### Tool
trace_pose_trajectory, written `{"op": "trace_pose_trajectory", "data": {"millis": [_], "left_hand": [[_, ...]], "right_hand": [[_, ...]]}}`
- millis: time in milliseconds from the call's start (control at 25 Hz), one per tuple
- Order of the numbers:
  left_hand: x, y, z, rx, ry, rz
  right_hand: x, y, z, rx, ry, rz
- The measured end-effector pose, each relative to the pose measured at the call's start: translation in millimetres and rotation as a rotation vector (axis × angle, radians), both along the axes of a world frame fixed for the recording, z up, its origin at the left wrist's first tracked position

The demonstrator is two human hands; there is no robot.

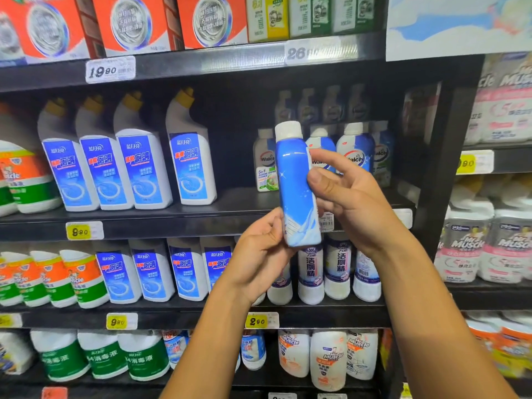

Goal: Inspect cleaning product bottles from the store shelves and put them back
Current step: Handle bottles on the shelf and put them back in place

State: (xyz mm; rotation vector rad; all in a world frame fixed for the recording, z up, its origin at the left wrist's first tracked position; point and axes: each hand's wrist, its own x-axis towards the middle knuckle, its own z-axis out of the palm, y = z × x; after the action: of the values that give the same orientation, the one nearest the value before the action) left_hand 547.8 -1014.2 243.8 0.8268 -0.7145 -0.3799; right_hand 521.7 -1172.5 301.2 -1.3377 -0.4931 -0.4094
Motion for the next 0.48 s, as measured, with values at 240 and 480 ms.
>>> {"op": "trace_pose_trajectory", "data": {"millis": [240, 480], "left_hand": [[-5.9, 3.1, 3.7, 0.006, -0.036, 0.096], [-8.6, 2.0, 10.7, 0.118, -0.056, 0.636]], "right_hand": [[-7.5, 3.6, 0.0, 0.0, -0.009, -0.064], [-8.7, 8.4, -5.7, -0.094, -0.061, -0.148]]}}
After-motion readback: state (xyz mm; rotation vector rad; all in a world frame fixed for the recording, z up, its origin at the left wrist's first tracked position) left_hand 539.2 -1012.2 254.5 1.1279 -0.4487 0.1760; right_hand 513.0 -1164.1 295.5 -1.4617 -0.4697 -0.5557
